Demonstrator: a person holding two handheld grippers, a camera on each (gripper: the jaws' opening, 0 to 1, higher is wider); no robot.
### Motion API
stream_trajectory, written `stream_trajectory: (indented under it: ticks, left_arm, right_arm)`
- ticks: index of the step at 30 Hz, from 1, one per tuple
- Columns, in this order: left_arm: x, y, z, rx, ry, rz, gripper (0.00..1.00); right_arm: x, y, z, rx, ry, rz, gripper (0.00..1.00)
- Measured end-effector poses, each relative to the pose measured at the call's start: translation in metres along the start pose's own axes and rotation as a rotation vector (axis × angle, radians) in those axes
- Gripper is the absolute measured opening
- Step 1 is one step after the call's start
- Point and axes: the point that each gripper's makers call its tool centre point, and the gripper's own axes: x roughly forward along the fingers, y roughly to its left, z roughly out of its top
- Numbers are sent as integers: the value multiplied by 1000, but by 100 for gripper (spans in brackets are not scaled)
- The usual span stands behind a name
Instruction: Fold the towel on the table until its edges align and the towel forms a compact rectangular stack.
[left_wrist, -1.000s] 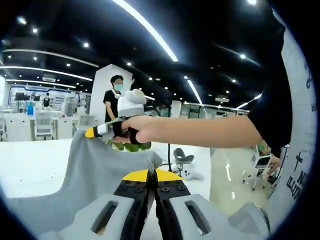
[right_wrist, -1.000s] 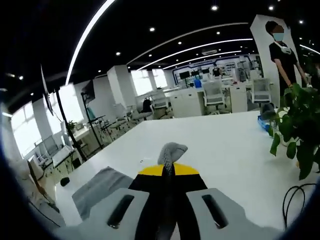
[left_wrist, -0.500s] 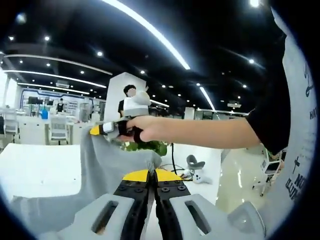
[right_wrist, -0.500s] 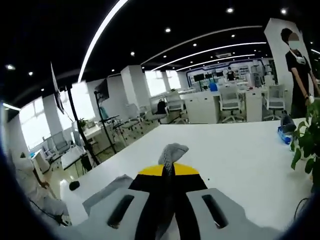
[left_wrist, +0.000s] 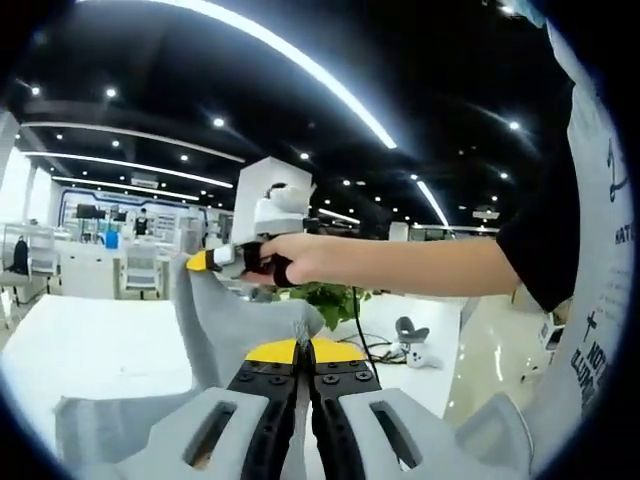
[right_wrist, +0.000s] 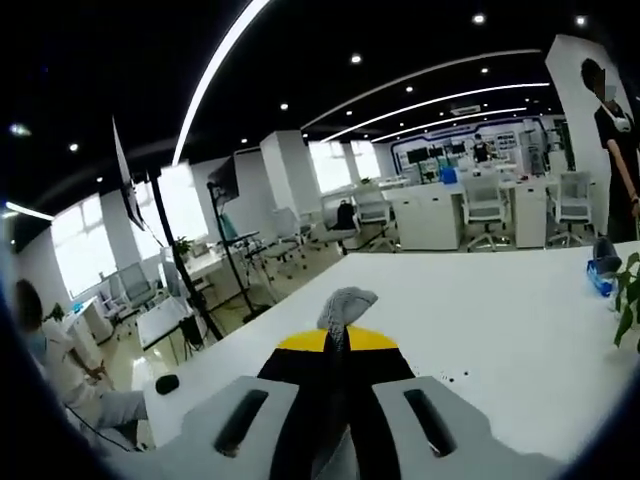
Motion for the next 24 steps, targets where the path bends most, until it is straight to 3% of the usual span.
stream_trajectory:
  ticks: [12,24]
  left_arm:
    - [-38,33,-7,-12,4,90,3]
    - [-64,69,-33,-52,49,182,3]
  right_arm:
    - [38,36,-13,-14,27,52,2]
    - [73,51,-37,-7,72,72,2]
